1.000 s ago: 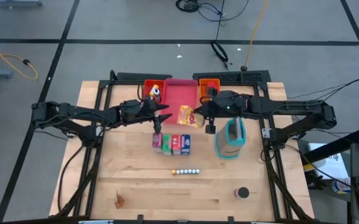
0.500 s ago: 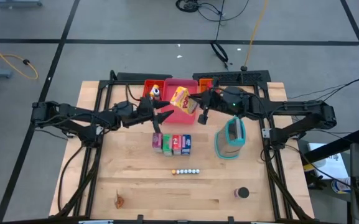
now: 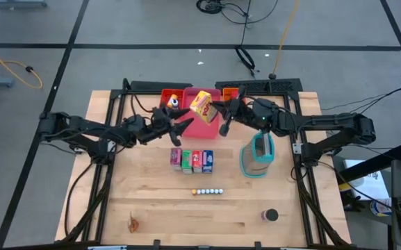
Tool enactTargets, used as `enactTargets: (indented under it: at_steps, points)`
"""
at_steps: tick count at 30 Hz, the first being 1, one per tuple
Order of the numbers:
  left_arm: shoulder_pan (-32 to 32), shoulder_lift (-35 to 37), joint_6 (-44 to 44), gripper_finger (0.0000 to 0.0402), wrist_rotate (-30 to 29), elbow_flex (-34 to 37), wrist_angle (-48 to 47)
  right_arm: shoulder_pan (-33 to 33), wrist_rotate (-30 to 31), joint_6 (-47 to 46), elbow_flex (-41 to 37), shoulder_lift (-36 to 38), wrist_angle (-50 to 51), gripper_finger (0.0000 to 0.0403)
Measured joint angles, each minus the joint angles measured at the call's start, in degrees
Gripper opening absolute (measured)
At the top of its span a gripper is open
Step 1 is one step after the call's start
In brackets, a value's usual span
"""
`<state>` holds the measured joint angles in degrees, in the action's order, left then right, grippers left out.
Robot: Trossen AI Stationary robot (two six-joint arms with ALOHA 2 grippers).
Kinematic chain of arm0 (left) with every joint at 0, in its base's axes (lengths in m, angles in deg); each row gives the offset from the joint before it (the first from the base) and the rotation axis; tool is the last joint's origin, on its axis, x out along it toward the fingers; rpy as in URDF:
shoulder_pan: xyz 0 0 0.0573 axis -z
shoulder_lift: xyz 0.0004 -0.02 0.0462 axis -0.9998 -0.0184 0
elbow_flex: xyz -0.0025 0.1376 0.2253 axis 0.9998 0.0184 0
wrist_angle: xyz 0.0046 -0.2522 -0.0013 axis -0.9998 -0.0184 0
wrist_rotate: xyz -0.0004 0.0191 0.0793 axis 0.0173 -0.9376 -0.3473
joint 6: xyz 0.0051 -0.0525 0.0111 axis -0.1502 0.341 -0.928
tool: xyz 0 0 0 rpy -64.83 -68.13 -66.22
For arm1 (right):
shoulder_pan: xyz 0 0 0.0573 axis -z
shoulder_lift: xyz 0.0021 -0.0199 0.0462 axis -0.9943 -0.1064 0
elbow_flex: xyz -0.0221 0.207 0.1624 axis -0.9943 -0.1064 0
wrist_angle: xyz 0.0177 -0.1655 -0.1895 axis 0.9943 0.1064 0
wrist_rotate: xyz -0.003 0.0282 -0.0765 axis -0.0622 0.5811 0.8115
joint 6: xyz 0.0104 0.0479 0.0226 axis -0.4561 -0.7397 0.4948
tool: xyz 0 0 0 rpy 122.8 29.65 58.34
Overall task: Pick & Place Kitchen Items
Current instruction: Put the yellow cereal box into the pink bin
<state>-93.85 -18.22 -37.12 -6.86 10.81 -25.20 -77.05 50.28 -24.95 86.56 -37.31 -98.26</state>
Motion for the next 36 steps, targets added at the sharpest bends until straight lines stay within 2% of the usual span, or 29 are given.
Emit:
enactTargets:
  at_steps: [7, 10, 15, 18, 32, 36]
  points:
    - [0.28, -5.97, -0.18, 0.0214, -0.29, -5.07, 0.01, 0.58, 0.02, -0.08, -0.26, 0.00, 0.02, 0.0000]
    - [0.40, -8.66, -0.41, 0.0214, -2.31, -7.91, -0.16, 0.62, 0.39, -0.08, -0.26, 0.02, 0.51, 0.0000]
    - [0.71, -9.95, -2.02, 0.0214, -3.39, -9.92, -0.64, 0.57, 4.63, 0.25, -0.26, 0.02, 1.26, 0.0000]
    - [1.00, -9.87, -2.29, 0.0218, -3.85, -10.02, -0.70, 0.66, 5.13, 0.26, -0.24, 0.02, 1.71, 0.0000]
    - [1.15, -9.71, -1.48, 0.0306, -4.28, -10.09, 0.26, 0.65, 5.63, -0.10, -0.24, -0.17, 1.76, 0.0000]
    - [1.17, -9.71, -1.22, 0.0318, -7.97, -10.11, 0.06, -0.04, 5.83, -0.29, -0.24, -2.25, 0.81, 0.0000]
